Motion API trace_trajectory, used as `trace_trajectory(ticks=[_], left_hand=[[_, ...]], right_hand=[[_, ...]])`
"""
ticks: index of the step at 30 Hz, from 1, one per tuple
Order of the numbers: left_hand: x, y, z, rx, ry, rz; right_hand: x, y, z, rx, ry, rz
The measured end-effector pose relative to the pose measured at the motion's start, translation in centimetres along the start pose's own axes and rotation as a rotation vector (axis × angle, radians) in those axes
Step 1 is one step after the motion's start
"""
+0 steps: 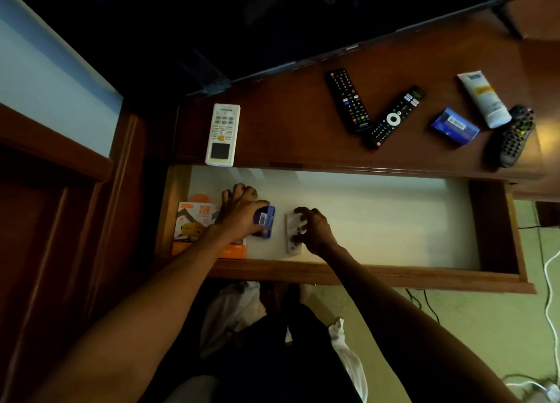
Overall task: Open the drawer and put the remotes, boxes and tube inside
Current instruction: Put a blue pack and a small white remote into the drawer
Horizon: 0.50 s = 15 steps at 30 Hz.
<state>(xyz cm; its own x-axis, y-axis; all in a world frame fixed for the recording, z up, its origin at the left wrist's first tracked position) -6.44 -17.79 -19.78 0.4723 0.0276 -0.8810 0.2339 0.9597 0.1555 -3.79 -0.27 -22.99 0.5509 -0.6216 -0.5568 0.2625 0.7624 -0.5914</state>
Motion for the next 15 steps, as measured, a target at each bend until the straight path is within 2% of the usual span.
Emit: trace_trajectory(ticks=[7, 15], left_hand=[[1.4, -0.7, 0.6, 0.003, -0.164, 0.136], [2.8, -0.5, 1.3, 0.016, -0.175, 0.093]], right_hand=[[1.2, -0.2, -0.2, -0.023, -0.021, -0.068], [3.5, -1.6, 0.3, -0.038, -0.062, -0.112]])
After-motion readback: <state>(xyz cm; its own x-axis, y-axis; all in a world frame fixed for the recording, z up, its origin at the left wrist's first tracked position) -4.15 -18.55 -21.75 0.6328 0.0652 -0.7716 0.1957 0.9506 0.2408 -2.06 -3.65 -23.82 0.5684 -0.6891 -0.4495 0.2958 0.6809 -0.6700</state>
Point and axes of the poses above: each hand's wrist, its own z-axis away from the middle knuckle, its own x-axis out of the palm, y = z × x, the point moved 9 cm from there along -z, towards the middle knuckle, and after that the axes turned 2 degrees about -y, right-handed, at the moved point
